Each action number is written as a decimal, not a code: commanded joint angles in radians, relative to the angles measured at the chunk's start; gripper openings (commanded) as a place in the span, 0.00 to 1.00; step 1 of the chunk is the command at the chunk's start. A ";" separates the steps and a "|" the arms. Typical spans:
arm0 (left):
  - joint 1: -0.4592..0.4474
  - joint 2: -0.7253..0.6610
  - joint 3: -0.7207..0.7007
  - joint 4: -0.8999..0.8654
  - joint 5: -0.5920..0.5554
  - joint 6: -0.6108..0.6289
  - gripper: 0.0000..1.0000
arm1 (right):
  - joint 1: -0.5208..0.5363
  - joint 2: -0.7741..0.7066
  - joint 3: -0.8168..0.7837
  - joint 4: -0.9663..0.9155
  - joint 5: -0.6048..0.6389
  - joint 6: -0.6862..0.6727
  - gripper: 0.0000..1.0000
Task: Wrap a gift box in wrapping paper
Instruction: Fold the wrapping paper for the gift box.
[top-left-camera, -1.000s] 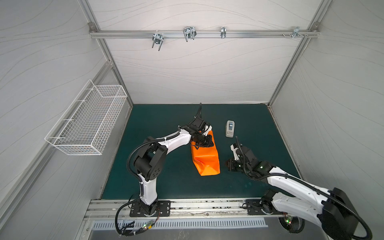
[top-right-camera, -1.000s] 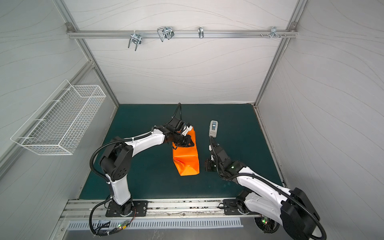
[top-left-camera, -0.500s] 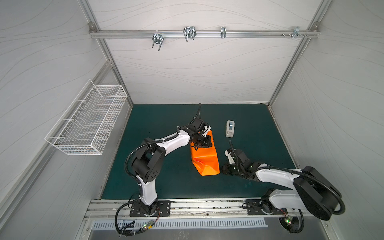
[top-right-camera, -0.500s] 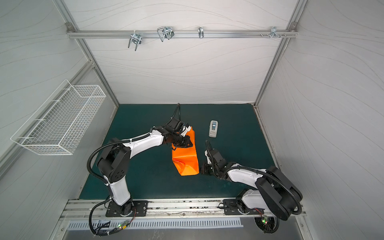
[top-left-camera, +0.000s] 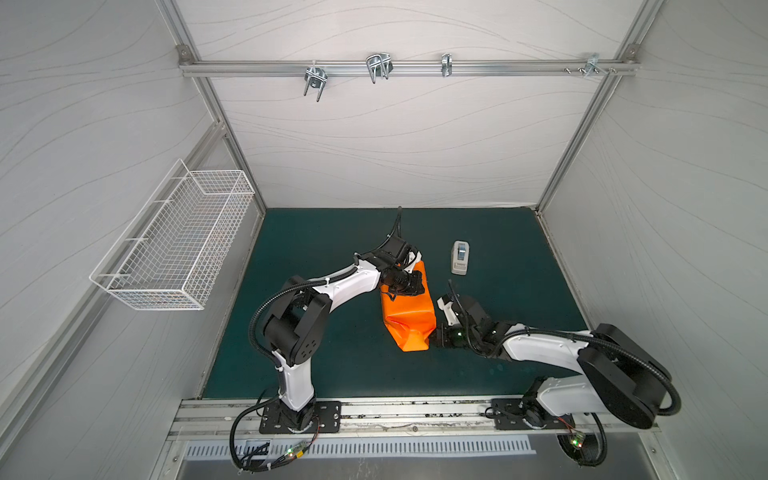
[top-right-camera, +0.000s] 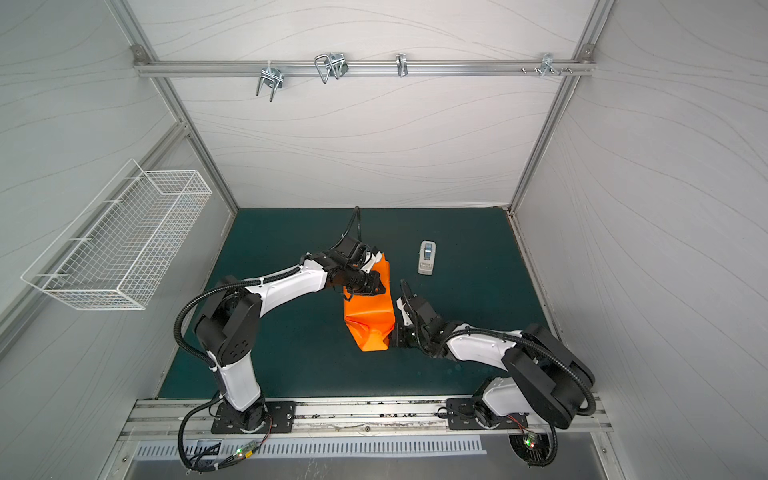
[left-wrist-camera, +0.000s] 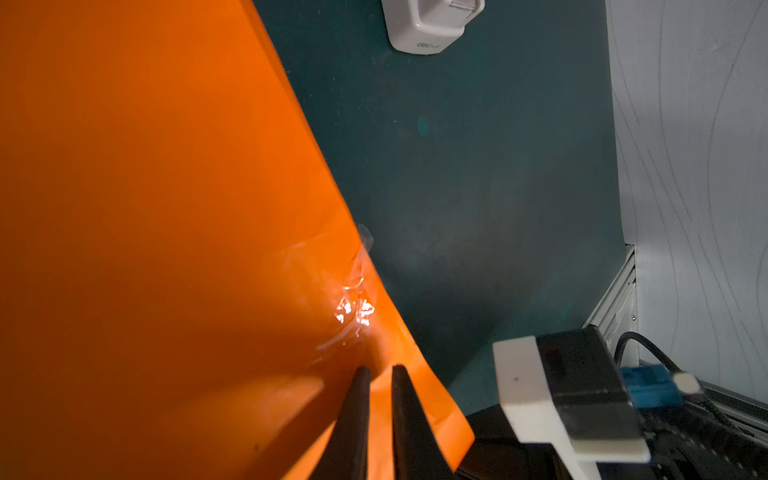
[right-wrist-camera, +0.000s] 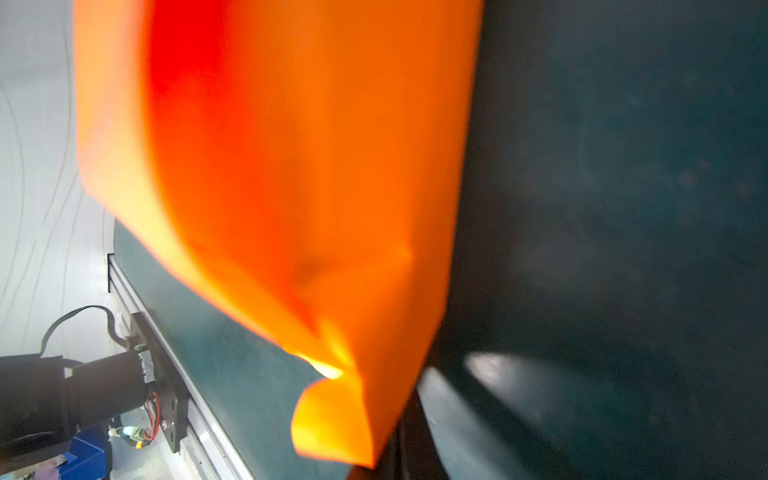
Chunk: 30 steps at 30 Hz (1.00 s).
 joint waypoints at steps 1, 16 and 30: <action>0.002 0.033 -0.028 -0.098 -0.047 0.000 0.15 | 0.013 0.040 0.039 0.022 -0.009 -0.012 0.00; 0.005 0.039 -0.037 -0.095 -0.043 0.003 0.15 | 0.014 0.068 0.069 -0.001 -0.024 -0.032 0.04; 0.004 0.019 -0.046 -0.095 -0.025 0.012 0.15 | -0.184 -0.208 0.062 -0.165 -0.058 -0.093 0.65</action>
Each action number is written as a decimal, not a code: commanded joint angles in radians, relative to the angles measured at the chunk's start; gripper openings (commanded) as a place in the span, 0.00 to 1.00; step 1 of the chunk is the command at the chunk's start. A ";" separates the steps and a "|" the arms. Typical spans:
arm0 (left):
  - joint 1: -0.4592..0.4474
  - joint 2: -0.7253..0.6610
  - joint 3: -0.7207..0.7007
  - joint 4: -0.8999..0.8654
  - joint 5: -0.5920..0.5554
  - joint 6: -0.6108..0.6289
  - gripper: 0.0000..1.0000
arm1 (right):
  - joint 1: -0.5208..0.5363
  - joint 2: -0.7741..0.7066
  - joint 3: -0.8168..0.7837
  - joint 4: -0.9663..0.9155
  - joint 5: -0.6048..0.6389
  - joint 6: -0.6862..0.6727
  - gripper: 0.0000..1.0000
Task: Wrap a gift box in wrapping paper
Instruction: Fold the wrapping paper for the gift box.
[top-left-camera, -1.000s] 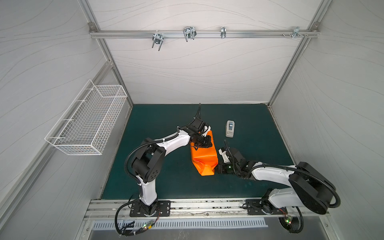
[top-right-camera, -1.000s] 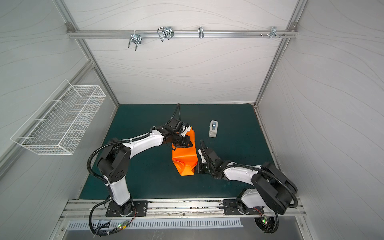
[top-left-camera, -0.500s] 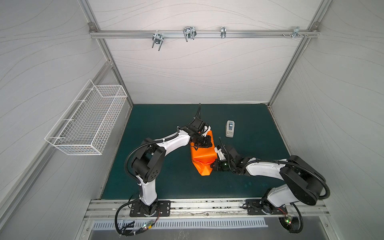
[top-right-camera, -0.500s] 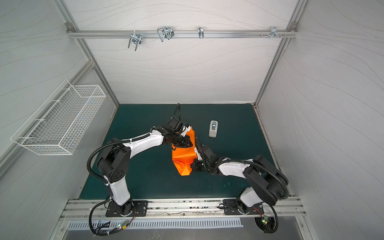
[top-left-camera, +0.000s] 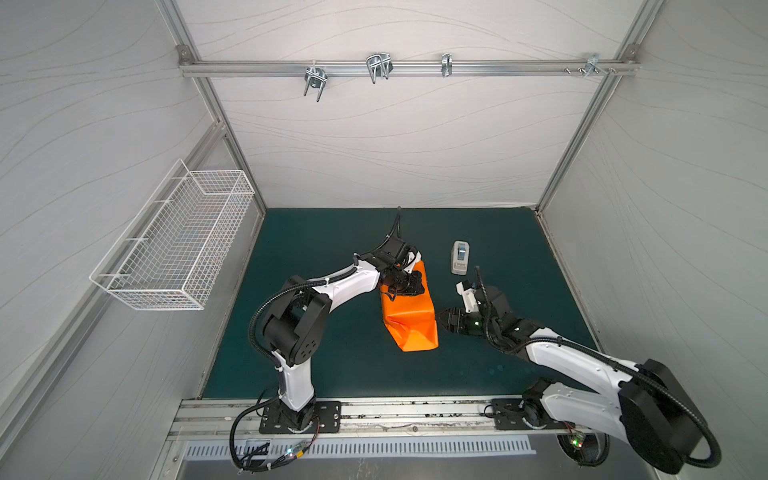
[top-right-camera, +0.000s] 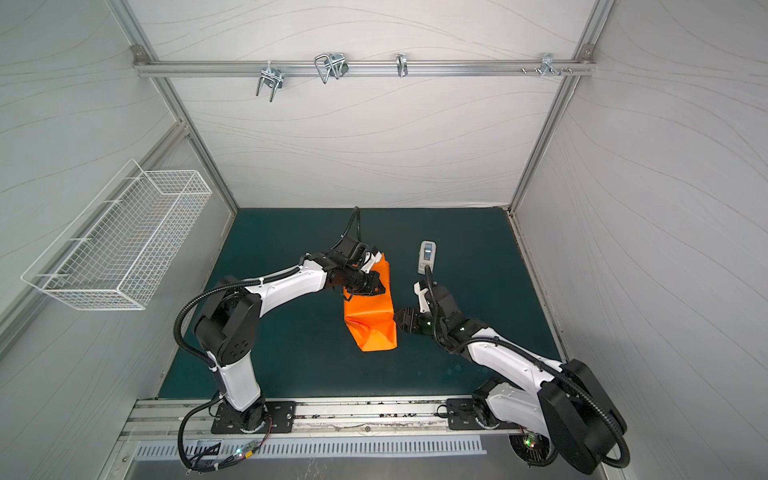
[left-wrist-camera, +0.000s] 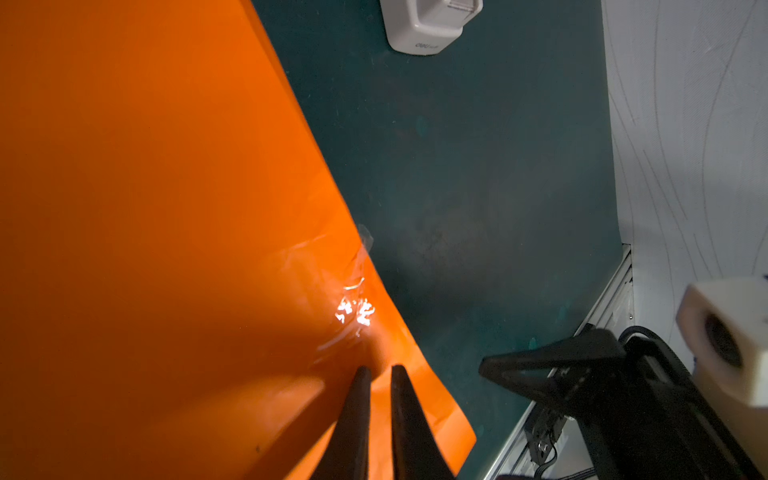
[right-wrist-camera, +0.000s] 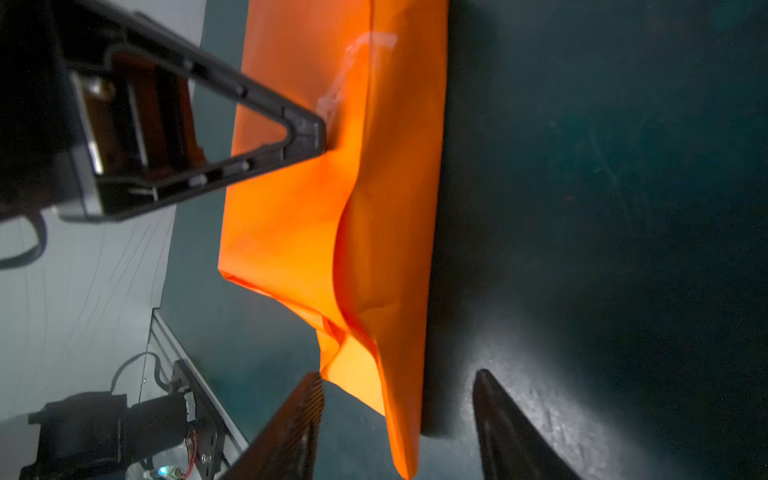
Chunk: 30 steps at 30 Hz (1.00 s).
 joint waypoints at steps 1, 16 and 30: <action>0.003 0.021 -0.035 -0.108 -0.035 0.011 0.15 | -0.009 0.063 0.081 -0.032 -0.051 -0.026 0.67; 0.002 -0.011 0.013 -0.161 -0.022 0.024 0.15 | -0.010 0.319 0.170 0.051 -0.073 0.006 0.59; -0.058 -0.087 -0.005 -0.312 -0.036 0.129 0.16 | -0.018 0.308 0.140 0.062 -0.067 0.009 0.54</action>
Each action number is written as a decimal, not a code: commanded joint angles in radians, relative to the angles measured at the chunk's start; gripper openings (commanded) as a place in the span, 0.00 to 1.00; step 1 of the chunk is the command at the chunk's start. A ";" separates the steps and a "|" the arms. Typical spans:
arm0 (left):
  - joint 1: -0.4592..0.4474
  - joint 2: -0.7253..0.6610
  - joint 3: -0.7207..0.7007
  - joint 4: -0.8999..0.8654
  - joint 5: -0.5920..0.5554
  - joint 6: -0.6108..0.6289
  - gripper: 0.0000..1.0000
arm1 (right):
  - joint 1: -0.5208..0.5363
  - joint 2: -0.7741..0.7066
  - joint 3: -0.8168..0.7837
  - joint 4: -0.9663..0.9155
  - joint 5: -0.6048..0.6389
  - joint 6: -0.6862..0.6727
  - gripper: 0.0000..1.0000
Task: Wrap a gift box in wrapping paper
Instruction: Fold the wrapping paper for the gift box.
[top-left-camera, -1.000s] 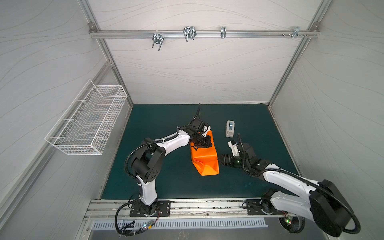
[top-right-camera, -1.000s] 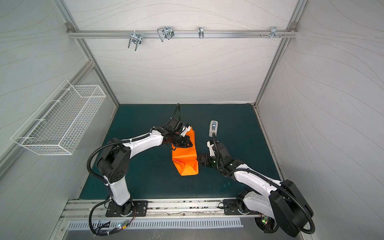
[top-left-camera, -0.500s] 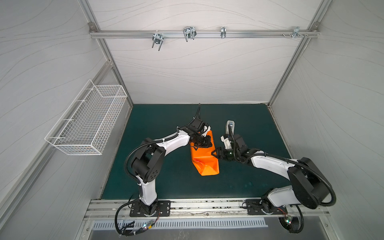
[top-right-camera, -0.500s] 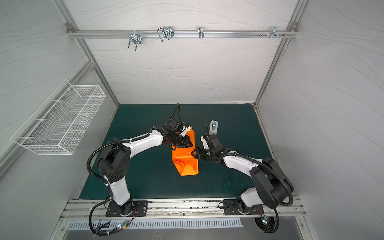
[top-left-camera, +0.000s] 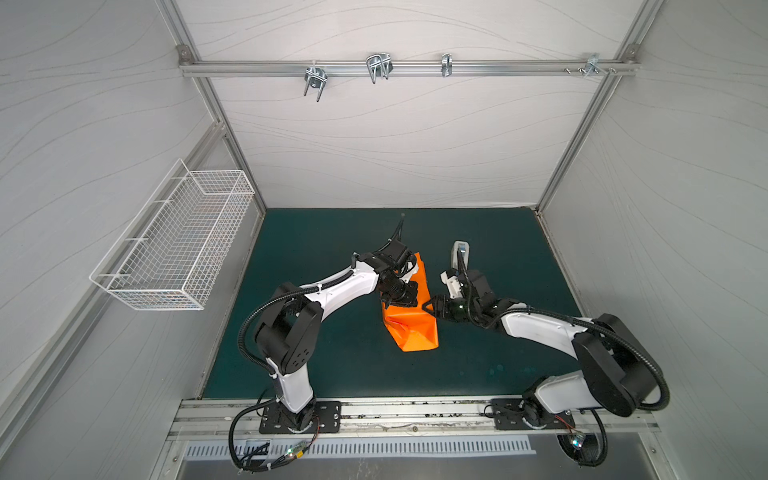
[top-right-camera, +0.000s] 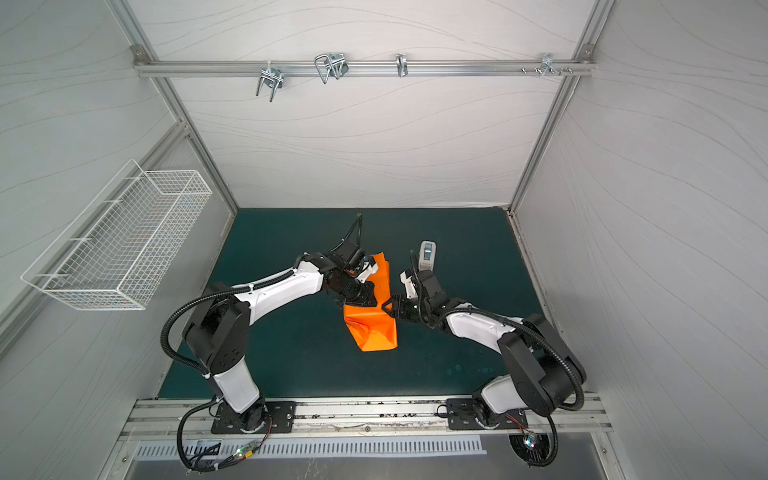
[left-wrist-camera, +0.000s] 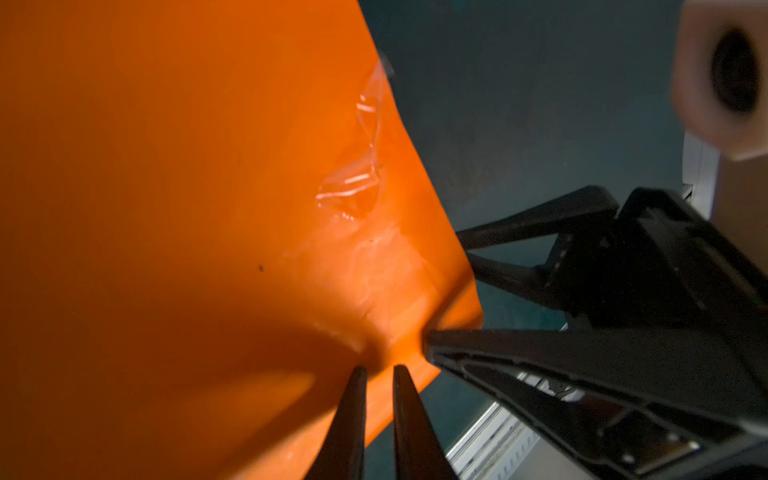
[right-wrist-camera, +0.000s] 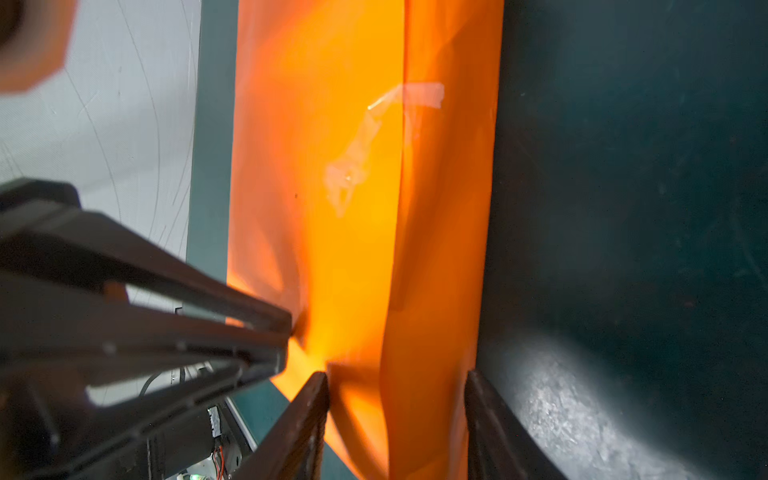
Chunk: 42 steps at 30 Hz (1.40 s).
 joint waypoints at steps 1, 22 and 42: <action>-0.026 -0.016 -0.022 -0.045 -0.007 0.051 0.16 | -0.008 0.005 -0.024 -0.028 0.012 -0.005 0.54; -0.041 0.036 -0.026 -0.028 -0.030 0.036 0.16 | 0.003 -0.110 -0.058 -0.082 -0.060 -0.190 0.61; -0.042 0.039 -0.018 -0.025 -0.028 0.028 0.15 | 0.080 0.013 0.064 -0.163 0.041 -0.216 0.34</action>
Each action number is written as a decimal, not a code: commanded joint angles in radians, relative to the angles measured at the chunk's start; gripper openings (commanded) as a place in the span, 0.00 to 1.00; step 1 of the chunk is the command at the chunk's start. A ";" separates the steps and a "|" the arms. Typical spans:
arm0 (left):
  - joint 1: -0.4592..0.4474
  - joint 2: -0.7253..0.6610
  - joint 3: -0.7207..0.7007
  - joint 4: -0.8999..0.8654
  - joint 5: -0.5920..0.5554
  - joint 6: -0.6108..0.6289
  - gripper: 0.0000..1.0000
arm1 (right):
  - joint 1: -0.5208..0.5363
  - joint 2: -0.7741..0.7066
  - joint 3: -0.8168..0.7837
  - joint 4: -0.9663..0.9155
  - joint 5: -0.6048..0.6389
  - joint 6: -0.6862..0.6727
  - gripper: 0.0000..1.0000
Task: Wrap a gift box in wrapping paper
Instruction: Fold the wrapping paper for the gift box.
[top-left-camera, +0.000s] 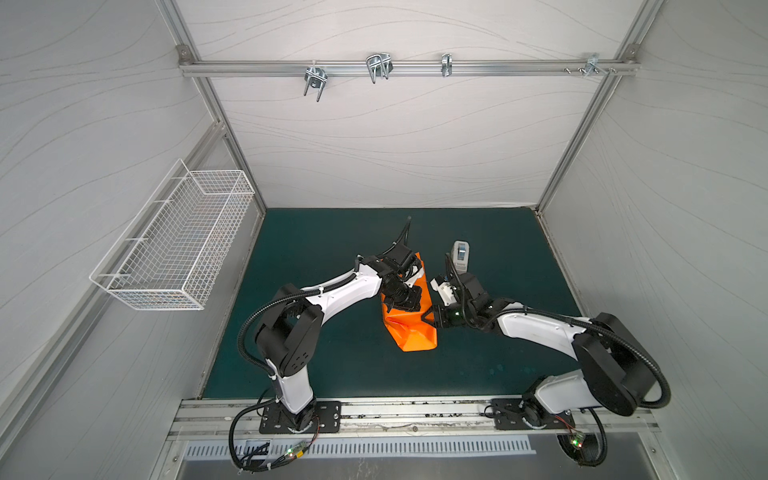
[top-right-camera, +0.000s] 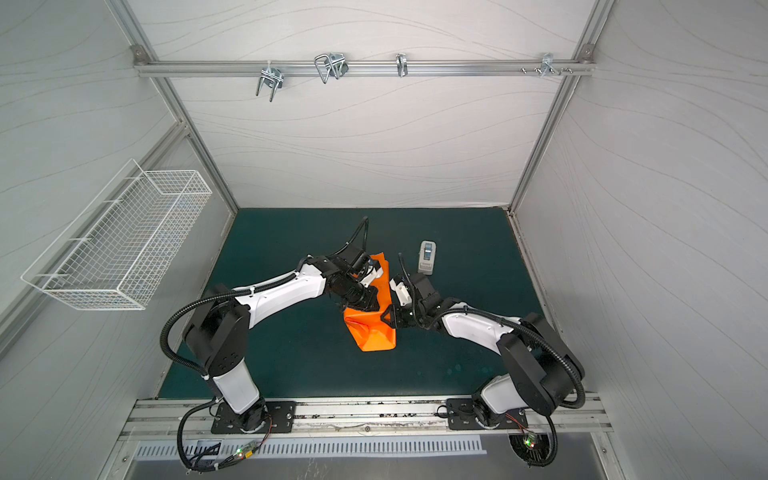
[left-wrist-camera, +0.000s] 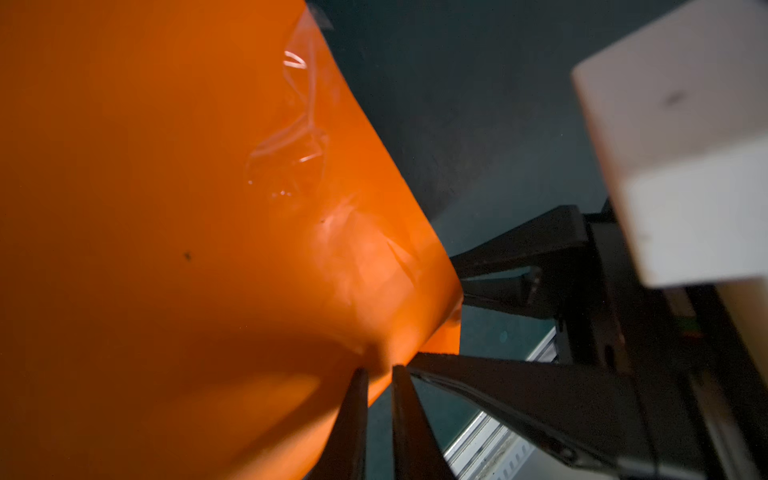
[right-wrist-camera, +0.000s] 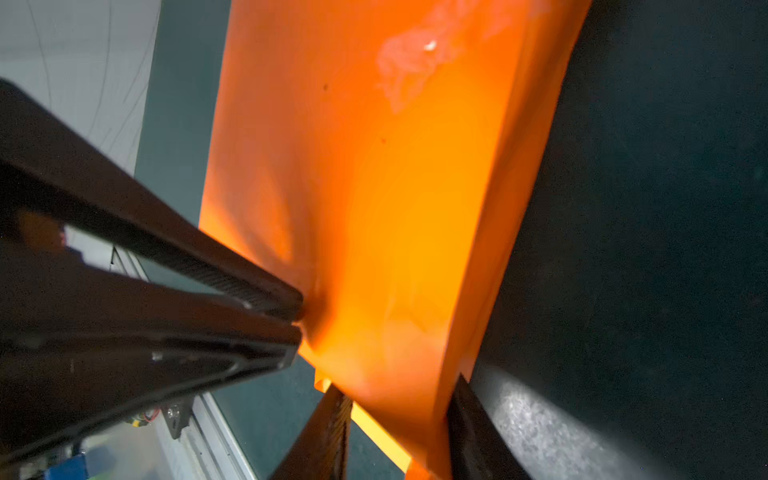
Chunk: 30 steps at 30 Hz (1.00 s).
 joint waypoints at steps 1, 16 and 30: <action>-0.009 0.046 -0.009 -0.031 -0.018 0.003 0.15 | 0.009 0.009 0.026 -0.040 0.045 -0.003 0.30; -0.010 0.053 -0.015 -0.016 -0.018 -0.005 0.15 | 0.046 0.060 0.072 -0.079 0.077 0.057 0.00; -0.009 0.053 -0.020 -0.011 -0.023 -0.009 0.15 | 0.070 0.018 0.083 -0.132 0.137 0.120 0.02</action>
